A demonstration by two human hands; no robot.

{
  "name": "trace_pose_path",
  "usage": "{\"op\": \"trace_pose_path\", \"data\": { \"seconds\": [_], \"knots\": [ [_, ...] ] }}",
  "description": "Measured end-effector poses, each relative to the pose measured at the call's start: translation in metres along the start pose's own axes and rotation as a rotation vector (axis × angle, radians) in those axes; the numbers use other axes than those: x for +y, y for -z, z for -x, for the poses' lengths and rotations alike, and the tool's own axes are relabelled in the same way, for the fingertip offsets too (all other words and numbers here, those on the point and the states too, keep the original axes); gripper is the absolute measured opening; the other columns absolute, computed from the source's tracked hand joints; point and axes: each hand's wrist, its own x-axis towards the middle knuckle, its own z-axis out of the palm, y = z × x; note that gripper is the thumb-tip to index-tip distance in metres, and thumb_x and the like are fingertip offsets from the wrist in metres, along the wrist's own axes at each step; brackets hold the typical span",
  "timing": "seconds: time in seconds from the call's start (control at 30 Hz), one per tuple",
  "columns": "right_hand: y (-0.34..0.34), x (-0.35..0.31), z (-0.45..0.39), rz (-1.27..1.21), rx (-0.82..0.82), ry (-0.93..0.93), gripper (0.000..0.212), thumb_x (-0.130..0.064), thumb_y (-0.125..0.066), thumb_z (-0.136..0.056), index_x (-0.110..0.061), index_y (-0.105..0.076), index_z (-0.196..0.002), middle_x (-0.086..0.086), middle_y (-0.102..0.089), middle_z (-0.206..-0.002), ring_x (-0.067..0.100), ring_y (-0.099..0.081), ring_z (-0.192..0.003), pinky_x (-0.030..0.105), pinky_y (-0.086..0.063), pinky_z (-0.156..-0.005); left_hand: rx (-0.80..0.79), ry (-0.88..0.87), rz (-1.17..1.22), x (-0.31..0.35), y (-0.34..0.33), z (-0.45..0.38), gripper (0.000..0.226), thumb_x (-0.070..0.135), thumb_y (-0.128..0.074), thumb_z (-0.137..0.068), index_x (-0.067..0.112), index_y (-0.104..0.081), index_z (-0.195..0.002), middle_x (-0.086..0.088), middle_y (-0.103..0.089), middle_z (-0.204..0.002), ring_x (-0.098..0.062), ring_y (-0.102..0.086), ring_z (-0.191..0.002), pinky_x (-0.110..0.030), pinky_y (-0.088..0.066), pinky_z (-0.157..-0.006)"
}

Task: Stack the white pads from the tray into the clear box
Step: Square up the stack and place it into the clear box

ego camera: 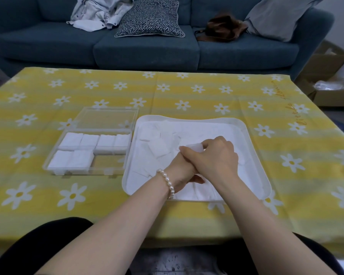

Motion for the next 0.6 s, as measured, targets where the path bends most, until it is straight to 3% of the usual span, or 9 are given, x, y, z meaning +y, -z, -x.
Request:
{"op": "trace_pose_path", "data": {
  "seconds": [0.13,0.27,0.33,0.47,0.6],
  "knots": [
    [0.000,0.002,-0.001,0.013,0.000,0.010,0.051,-0.063,-0.056,-0.076,-0.018,-0.066,-0.101,0.001,-0.052,-0.103,0.025,-0.045,-0.109,0.039,-0.040,-0.087,-0.045,0.009,-0.010,-0.001,0.000,0.000,0.026,-0.002,-0.045,-0.088,0.016,-0.060,-0.098,0.005,-0.062,-0.065,-0.008,-0.056,-0.054,-0.021,-0.044,-0.049],
    [0.011,0.009,-0.009,-0.157,-0.076,0.037,0.074,-0.074,-0.061,-0.064,-0.025,-0.055,-0.120,0.003,-0.052,-0.115,0.023,-0.046,-0.118,0.039,-0.042,-0.093,-0.100,0.099,0.143,0.001,0.005,0.000,0.018,0.000,-0.047,-0.092,0.013,-0.060,-0.092,0.003,-0.061,-0.065,-0.009,-0.057,-0.055,-0.019,-0.044,-0.046],
    [0.026,0.017,-0.016,-0.285,-0.168,0.162,0.082,-0.067,-0.072,-0.057,-0.030,-0.050,-0.127,0.001,-0.049,-0.115,0.019,-0.044,-0.118,0.034,-0.042,-0.092,-0.122,0.173,0.289,0.003,0.013,0.001,0.015,0.006,-0.047,-0.093,0.011,-0.059,-0.089,0.000,-0.061,-0.067,-0.011,-0.059,-0.056,-0.020,-0.046,-0.048],
    [0.041,0.028,-0.012,-0.074,-0.379,0.383,0.101,-0.044,-0.089,-0.047,-0.038,-0.039,-0.135,-0.006,-0.035,-0.112,0.012,-0.030,-0.117,0.025,-0.033,-0.092,-0.189,0.264,0.428,0.008,0.023,0.001,0.014,0.021,-0.058,-0.079,0.010,-0.061,-0.086,-0.006,-0.059,-0.068,-0.018,-0.058,-0.054,-0.027,-0.050,-0.056],
    [0.029,0.026,-0.006,0.138,-0.254,0.508,0.096,-0.043,-0.084,-0.054,-0.030,-0.038,-0.137,-0.006,-0.029,-0.109,0.013,-0.028,-0.109,0.023,-0.030,-0.094,-0.197,0.302,0.395,0.002,0.021,-0.001,0.013,0.010,-0.054,-0.078,0.007,-0.063,-0.088,-0.009,-0.059,-0.078,-0.025,-0.054,-0.071,-0.038,-0.049,-0.076]
  ]
}}
